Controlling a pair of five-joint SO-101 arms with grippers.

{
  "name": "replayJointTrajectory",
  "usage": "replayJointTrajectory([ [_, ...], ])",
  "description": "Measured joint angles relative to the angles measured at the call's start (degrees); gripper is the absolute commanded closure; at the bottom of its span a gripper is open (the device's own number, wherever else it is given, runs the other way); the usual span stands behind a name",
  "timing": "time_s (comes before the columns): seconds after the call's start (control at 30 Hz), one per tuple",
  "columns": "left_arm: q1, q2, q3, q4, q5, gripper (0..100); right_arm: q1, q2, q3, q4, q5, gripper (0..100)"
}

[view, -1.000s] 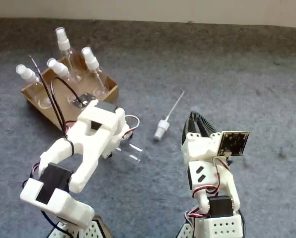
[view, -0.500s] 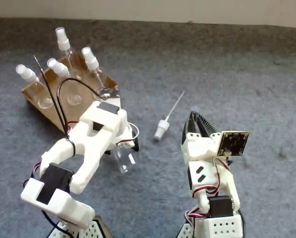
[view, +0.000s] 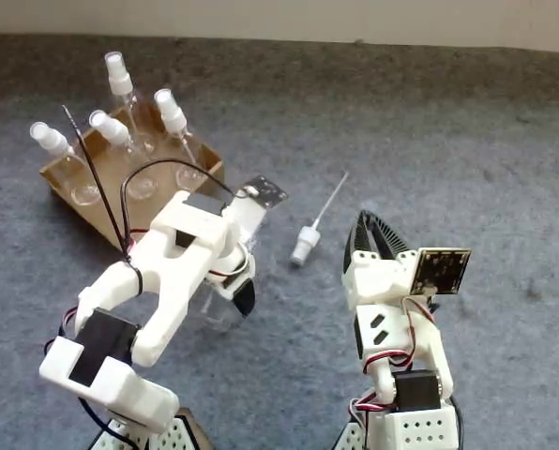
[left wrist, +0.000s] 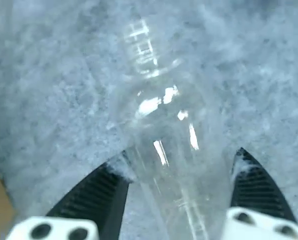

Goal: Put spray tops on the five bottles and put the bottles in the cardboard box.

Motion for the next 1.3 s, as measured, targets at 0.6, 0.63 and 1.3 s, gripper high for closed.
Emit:
replayJointTrajectory([
  [0.6, 0.00, 0.00, -2.02, 4.31, 3.69, 68, 0.00, 0.00, 0.00, 0.00, 0.00, 98.3],
  [0.63, 0.00, 0.00, -3.52, 6.15, 4.66, 66, 0.00, 0.00, 0.00, 0.00, 0.00, 98.3],
  [1.3, -0.09, 0.00, -12.40, 10.02, 12.57, 60, 0.00, 0.00, 0.00, 0.00, 0.00, 98.3],
])
